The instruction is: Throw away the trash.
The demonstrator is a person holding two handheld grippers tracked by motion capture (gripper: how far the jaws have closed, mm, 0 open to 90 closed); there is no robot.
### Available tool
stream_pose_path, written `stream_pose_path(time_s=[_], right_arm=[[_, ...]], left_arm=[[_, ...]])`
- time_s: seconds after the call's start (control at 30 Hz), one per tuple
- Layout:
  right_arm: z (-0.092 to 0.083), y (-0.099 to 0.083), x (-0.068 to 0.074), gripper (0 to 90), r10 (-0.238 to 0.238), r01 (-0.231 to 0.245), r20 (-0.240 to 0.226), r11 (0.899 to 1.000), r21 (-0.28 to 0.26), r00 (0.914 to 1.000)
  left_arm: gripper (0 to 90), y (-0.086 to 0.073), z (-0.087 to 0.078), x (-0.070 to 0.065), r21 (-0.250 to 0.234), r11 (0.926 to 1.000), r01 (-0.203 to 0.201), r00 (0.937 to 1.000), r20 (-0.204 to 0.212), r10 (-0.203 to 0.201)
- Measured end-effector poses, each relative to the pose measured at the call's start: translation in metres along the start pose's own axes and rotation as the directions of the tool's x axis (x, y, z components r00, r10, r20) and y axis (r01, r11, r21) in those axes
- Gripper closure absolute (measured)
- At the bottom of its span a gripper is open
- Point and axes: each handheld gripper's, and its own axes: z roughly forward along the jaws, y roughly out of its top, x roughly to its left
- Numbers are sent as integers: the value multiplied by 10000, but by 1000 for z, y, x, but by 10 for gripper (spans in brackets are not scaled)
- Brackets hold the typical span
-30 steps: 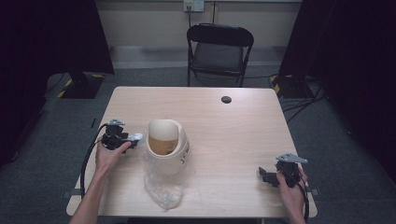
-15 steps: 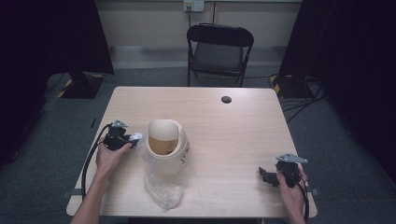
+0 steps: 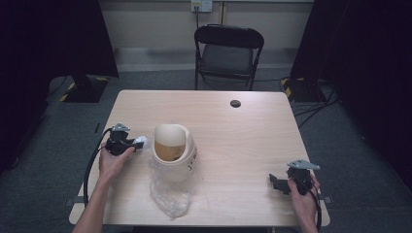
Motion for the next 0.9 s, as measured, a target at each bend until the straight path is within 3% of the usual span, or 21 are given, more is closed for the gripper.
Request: stream_pose_path(time_s=[0.07, 0.13, 0.27, 0.4, 0.6, 0.9], right_arm=[[0, 0, 0, 94, 4, -4, -15, 10000, 13, 10000], [0, 0, 0, 94, 8, -8, -14, 10000, 13, 10000], [0, 0, 0, 94, -9, 9, -16, 10000, 5, 10000], [0, 0, 0, 94, 5, -5, -14, 10000, 14, 10000], [0, 0, 0, 94, -8, 8, -16, 10000, 3, 10000], [0, 0, 0, 94, -12, 12, -19, 10000, 7, 10000]], left_arm=[[668, 0, -5, 1, -394, 9988, 276, 9996, 10, -275], [671, 0, -8, 2, -496, 9982, 327, 9995, 11, -327], [672, 0, -14, 1, -575, 9982, 158, 9997, -156, -167], [672, -1, -24, 0, -976, 9948, 286, 9995, -97, -297], [672, -3, -35, -1, -1202, 9922, 326, 9994, -26, -331], [672, 2, -56, -15, -1835, 9827, 260, 9995, 216, -224]])
